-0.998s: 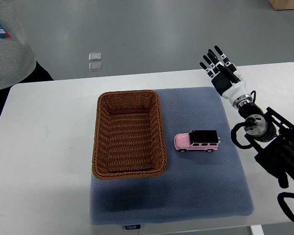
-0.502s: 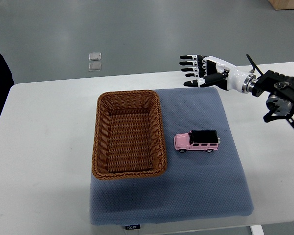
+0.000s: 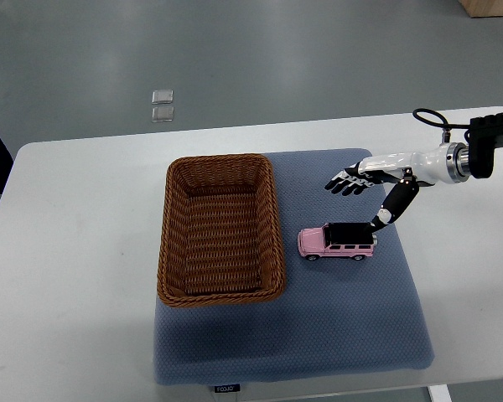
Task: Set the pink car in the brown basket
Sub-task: 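Lower the right hand onto the pink car and close fingers around it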
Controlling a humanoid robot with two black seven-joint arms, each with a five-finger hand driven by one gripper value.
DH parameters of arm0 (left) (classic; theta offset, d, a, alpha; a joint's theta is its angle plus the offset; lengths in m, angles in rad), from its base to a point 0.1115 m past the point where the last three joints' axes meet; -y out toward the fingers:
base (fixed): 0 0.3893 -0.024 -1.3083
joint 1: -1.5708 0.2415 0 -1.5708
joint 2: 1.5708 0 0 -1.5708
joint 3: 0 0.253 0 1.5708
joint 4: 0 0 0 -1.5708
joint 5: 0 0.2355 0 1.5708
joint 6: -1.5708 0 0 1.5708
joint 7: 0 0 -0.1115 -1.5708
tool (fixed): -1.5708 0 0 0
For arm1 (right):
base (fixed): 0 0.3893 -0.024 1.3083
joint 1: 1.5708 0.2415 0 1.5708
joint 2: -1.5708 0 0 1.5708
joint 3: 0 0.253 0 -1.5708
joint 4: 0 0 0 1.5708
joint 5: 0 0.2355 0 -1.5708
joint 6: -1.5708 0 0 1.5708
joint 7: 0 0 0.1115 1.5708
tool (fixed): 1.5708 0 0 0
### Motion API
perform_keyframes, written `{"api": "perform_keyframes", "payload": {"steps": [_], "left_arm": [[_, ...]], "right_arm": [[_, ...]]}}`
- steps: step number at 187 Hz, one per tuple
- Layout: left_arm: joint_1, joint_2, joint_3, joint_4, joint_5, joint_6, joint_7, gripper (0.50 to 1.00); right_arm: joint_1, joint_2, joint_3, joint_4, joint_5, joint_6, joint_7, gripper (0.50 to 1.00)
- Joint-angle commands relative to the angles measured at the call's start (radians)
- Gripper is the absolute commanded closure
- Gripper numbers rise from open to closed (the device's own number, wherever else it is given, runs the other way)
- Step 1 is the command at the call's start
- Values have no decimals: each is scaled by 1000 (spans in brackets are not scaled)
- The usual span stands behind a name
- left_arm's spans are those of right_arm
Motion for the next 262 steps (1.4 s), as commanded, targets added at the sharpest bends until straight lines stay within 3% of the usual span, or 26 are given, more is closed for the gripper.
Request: {"api": "perform_keyframes", "payload": {"steps": [1,34,148,163,183,212,230,240,241,262], "left_arm": [[0,0,0,2,0,0,0,500],[0,0,0,5,0,0,0,500],[0,0,1,2,0,0,0,500],[0,0,1,2,0,0,0,500],[-1,0,1,3,0,0,0,500],[0,0,1,3,0,0,0,500],[-1,0,1,3,0,0,0,500],[-1,0,1,3,0,0,0,500],[0,0,1,2,0,0,0,500],[-1,0,1,2,0,0,0,500]], "right_arm": [[-46,10,0,4,2,-43,1,591],[-110,33,2,2,-1,-135,1,593],[-184,94,9,-18,-20,-210,12,607],[-190,96,9,-22,-31,-213,13,640],[-202,104,9,-33,-63,-216,24,722],[-213,116,9,-50,-95,-236,35,914],[-218,122,8,-71,-112,-258,46,963],[-218,122,8,-71,-112,-258,46,963],[-219,119,9,-71,-116,-259,55,1000],[-209,99,14,-65,-110,-250,59,1000]]}}
